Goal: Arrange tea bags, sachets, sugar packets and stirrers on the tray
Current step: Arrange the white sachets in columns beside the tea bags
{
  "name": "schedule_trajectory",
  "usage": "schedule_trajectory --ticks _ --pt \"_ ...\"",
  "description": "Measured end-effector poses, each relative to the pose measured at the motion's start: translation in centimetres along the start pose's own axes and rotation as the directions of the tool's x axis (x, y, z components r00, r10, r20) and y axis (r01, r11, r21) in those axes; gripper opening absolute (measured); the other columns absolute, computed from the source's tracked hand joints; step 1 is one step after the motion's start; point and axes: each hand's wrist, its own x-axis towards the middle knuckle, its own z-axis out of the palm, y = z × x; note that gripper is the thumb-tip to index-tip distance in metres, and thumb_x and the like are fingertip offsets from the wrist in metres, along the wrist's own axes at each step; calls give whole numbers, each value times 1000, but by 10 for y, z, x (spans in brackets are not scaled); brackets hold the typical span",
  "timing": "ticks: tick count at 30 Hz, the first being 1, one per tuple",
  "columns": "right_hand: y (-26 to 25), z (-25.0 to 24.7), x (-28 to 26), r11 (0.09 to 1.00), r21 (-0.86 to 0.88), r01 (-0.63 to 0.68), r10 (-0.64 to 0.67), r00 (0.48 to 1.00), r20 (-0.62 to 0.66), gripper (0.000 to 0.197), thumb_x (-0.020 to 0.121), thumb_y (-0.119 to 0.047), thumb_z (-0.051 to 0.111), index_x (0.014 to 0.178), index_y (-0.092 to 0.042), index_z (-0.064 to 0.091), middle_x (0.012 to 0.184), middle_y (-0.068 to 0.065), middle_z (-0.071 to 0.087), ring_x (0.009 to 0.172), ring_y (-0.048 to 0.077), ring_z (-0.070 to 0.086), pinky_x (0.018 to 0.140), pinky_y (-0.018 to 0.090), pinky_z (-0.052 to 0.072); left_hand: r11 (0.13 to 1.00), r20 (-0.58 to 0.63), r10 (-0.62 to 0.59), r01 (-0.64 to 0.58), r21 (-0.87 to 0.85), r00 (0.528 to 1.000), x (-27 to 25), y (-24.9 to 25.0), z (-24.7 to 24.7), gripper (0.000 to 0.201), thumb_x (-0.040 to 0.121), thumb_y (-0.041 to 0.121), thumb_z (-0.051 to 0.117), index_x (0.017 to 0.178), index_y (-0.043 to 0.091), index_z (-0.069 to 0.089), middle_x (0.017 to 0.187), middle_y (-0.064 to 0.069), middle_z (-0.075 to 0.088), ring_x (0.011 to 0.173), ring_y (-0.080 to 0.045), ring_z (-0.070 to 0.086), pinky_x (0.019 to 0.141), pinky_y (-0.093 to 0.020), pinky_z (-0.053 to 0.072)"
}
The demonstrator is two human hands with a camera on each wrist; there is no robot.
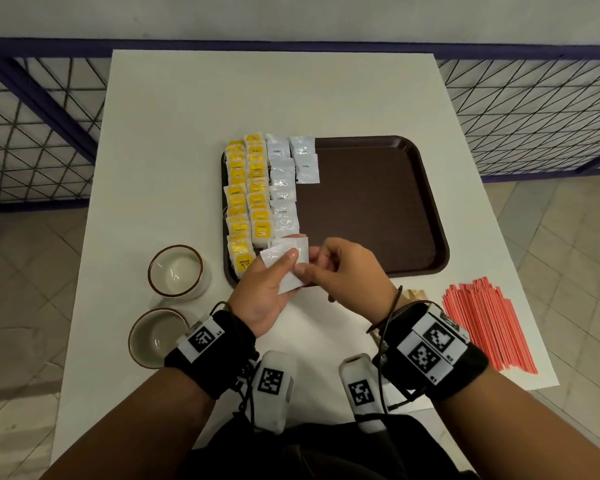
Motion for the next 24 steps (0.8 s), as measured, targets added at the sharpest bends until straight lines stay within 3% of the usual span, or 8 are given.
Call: schedule_trajectory --ticks 3,5,7,9,11,13,17,24 --pt "6 4 2 967 238 -88 82 996 35 25 87 -29 64 95 -6 56 87 8 62 74 15 63 62 35 59 997 21 76 -77 32 997 2 2 0 42 93 18 49 131 0 47 125 -11 61 116 -25 58 95 -34 49" --pt "9 11 1 834 522 -181 101 979 177 25 93 -23 55 110 -4 55 93 9 61 81 15 63 73 40 59 994 39 83 -86 72 996 6 2 2 42 92 24 52 131 7 50 132 -13 56 123 -27 52 103 -39 43" --pt "10 17 4 654 724 -220 66 970 235 27 96 -16 49 116 2 52 95 11 63 83 18 65 73 36 60 994 20 42 -44 96 999 11 8 9 42 89 34 52 126 14 53 124 -13 60 116 -26 57 99 -40 47" --pt "12 18 11 574 799 -180 57 982 180 25 96 -11 48 116 3 51 96 15 64 84 22 66 68 30 60 986 16 27 -30 163 999 19 17 14 40 84 42 47 116 20 58 108 -7 65 101 -20 63 87 -35 52" --pt "16 14 22 592 795 -130 71 991 109 20 95 -8 49 112 -1 54 94 14 65 82 20 66 65 26 59 943 27 81 -85 322 996 32 32 12 29 90 40 46 105 23 65 102 -2 68 94 -15 64 83 -33 53" --pt "21 6 34 650 752 -108 74 994 79 18 93 -7 51 110 -2 56 94 11 66 81 17 66 66 24 59 851 29 121 -119 512 992 49 52 4 22 95 21 49 93 24 70 98 1 69 90 -11 64 79 -28 53" --pt "25 -4 62 751 657 -72 72 997 27 12 89 -4 59 101 -2 58 88 11 67 73 14 68 64 23 58 688 125 -58 -52 724 990 87 92 -3 20 86 -1 59 88 16 70 86 -4 70 69 -2 67 60 -15 52" --pt "37 -8 125 803 592 -73 201 967 -153 14 86 -7 64 99 -2 59 88 8 66 73 13 68 65 30 60 388 128 -146 -63 920 981 171 120 12 16 81 -6 65 86 9 68 73 -5 66 49 -4 63 54 -15 55"
